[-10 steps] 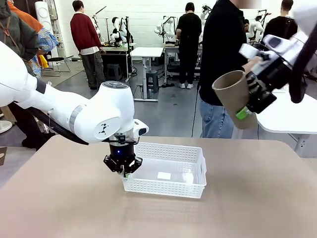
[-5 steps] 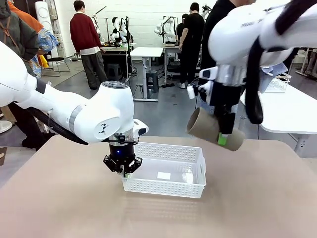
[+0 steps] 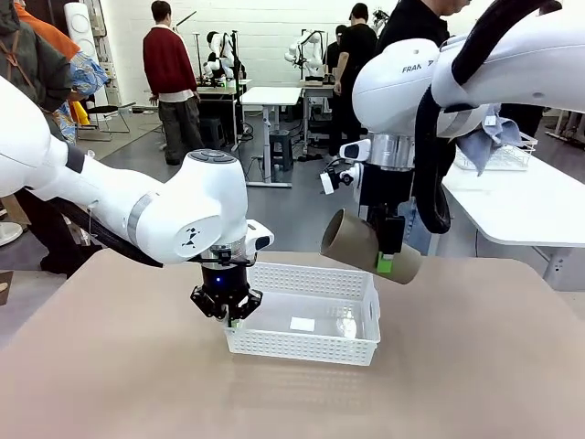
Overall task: Clean and organize the cups into the basket.
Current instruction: Pick up the Organizing basket and move it to the center of the table, then pick up the Reusable plastic cup from the right side of the table and place it inside the Organizing basket.
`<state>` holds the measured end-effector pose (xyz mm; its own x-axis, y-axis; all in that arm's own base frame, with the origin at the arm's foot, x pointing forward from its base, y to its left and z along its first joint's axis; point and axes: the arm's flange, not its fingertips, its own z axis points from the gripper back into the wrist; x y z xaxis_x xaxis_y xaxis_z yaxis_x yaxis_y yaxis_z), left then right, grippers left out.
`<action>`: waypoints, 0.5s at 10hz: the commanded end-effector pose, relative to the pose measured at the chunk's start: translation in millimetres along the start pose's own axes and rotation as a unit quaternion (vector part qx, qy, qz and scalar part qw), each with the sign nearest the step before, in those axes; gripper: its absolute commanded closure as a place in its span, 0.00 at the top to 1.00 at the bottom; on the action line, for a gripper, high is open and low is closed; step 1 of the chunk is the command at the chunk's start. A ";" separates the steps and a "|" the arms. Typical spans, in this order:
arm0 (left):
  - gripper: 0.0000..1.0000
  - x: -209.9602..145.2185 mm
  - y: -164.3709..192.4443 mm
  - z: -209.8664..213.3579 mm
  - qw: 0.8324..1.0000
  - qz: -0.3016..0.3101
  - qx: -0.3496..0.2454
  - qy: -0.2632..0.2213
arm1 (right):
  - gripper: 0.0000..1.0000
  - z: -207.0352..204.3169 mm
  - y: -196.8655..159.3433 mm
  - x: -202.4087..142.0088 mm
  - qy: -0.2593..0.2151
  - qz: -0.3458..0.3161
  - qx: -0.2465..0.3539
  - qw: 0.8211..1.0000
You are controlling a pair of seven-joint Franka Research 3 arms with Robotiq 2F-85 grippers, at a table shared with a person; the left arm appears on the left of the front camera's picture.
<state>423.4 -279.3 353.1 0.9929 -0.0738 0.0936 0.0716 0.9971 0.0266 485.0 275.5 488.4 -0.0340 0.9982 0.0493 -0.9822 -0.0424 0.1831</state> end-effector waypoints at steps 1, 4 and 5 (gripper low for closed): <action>0.00 -3.1 3.0 0.0 1.000 -0.007 0.001 -0.004 | 0.82 -2.7 3.4 1.4 0.006 -0.009 0.010 1.000; 0.00 -3.1 3.0 0.0 1.000 -0.007 0.001 -0.004 | 0.82 -2.7 3.4 1.4 0.006 -0.009 0.010 1.000; 0.00 -3.1 3.0 0.0 1.000 -0.007 0.001 -0.004 | 0.82 -2.7 3.4 1.4 0.006 -0.009 0.010 1.000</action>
<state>423.4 -279.3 353.2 0.9929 -0.0738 0.0936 0.0716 0.9971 0.0266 482.6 275.8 486.0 -0.0327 0.9986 0.0415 -0.9793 -0.0403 0.1985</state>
